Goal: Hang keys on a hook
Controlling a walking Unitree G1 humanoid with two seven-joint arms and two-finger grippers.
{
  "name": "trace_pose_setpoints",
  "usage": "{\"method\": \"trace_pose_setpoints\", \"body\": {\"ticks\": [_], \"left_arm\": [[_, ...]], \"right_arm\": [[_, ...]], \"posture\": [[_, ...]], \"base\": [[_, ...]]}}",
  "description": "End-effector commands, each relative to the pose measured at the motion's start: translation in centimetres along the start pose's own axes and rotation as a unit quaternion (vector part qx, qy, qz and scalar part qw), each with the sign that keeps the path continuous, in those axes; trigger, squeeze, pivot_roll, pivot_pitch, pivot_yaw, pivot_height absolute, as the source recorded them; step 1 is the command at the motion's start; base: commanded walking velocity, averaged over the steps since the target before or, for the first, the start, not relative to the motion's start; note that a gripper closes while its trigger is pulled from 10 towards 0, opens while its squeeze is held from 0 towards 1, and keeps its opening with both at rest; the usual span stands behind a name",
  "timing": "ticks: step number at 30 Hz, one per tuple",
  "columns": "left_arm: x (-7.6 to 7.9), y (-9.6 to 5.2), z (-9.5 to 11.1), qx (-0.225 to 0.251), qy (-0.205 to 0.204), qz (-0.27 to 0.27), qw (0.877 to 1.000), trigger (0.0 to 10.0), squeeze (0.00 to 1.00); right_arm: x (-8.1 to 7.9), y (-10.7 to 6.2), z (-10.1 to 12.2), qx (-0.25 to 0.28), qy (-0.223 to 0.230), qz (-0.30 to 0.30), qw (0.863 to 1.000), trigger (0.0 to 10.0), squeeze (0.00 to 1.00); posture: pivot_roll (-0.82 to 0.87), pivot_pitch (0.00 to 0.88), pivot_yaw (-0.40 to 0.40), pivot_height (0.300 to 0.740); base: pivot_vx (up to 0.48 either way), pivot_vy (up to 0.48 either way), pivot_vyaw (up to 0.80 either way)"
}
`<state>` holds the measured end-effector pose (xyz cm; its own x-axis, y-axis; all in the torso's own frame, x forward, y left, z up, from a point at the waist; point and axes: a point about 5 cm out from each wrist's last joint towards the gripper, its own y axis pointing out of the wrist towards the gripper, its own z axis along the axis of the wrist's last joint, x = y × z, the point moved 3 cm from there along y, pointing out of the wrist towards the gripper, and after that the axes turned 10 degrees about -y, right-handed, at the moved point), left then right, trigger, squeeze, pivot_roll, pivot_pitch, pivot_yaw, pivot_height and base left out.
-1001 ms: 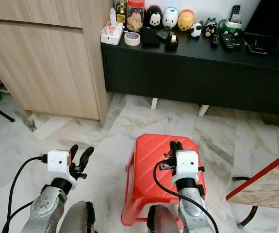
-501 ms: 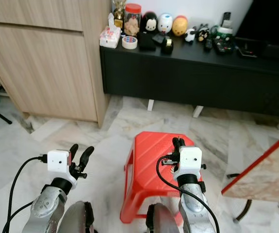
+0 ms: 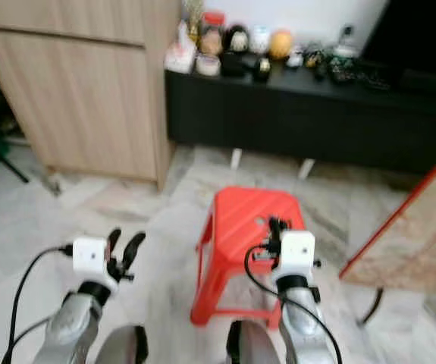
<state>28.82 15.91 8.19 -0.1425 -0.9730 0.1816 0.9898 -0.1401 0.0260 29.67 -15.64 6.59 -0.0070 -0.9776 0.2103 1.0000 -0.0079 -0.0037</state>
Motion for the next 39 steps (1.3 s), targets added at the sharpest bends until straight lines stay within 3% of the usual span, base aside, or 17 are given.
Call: {"method": "trace_pose_setpoints", "body": {"ticks": [1, 18, 24, 35, 39], "left_arm": [[0.05, -0.21, -0.49, -0.009, -0.001, 0.002, 1.000, 10.0, 0.00], [0.09, -0.27, -0.46, -0.008, -0.003, 0.004, 1.000, 10.0, 0.00], [0.21, -0.15, -0.48, -0.007, -0.004, 0.002, 1.000, 10.0, 0.00], [0.19, 0.11, -0.47, -0.003, -0.006, 0.006, 1.000, 10.0, 0.00], [-0.61, -0.10, -1.31, -0.017, 0.000, 0.016, 1.000, 10.0, 0.00]], "right_arm": [[0.46, 0.09, 0.24, 0.005, 0.000, -0.004, 1.000, 10.0, 0.00], [0.42, 0.15, 0.45, 0.009, 0.002, -0.007, 1.000, 10.0, 0.00], [0.65, 0.23, 0.59, 0.012, 0.004, -0.012, 1.000, 10.0, 0.00], [0.50, 0.33, 0.45, 0.008, 0.009, -0.010, 1.000, 10.0, 0.00], [0.80, 0.35, -0.28, -0.004, 0.002, -0.027, 1.000, 10.0, 0.00]], "posture": [[0.07, 0.072, -0.107, 0.614], [0.08, 0.082, -0.112, 0.688], [0.07, 0.082, -0.112, 0.733], [0.07, 0.072, -0.121, 0.740], [0.07, 0.068, -0.126, 0.740]], "base": [[0.000, 0.000, 0.00], [0.000, 0.000, 0.00], [0.000, 0.000, 0.00], [0.000, 0.000, 0.00], [0.000, 0.000, 0.00]]}}
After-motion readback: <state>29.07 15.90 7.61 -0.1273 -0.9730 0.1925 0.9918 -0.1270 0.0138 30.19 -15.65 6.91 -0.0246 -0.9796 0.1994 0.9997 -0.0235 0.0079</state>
